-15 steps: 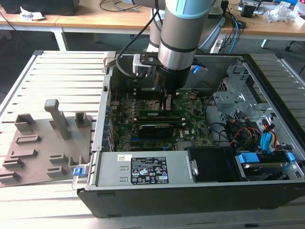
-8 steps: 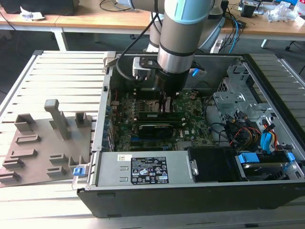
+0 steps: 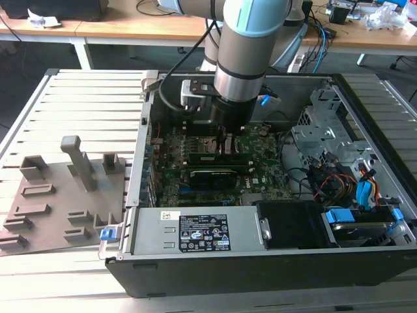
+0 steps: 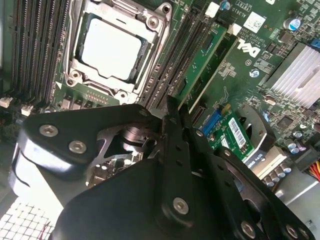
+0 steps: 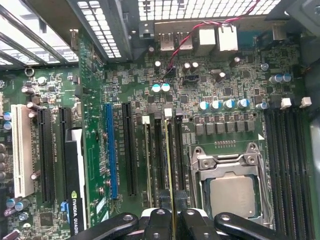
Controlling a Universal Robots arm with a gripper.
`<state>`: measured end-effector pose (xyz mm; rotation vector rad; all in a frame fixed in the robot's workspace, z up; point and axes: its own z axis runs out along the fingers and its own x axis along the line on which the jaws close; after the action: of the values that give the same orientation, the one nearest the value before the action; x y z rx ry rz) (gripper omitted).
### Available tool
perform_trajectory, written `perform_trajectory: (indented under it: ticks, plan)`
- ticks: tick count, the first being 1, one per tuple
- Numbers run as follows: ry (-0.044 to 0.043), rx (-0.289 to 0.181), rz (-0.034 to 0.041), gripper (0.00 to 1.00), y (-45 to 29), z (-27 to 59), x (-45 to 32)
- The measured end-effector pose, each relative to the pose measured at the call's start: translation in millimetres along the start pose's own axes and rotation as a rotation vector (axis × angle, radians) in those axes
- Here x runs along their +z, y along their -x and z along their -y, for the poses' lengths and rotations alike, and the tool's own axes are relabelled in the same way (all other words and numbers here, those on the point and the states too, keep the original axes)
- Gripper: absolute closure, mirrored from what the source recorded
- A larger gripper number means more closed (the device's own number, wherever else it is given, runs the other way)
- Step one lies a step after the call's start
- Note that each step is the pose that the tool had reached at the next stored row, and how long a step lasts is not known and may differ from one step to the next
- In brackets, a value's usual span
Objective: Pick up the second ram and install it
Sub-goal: 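Insert the second ram into the second slot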
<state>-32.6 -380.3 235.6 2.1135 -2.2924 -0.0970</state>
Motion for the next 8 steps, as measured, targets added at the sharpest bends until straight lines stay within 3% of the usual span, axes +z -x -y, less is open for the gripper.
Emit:
perform_trajectory:
  ticks: [1, 4, 8]
  plan:
    - [0.0004, 0.000, 0.0050, 0.86, 0.0, -0.1, 0.2]
    - [0.0008, -0.001, 0.0100, 0.86, -0.1, -0.6, 0.7]
    - [0.0008, 0.000, 0.0098, 0.86, -0.3, -1.0, 6.6]
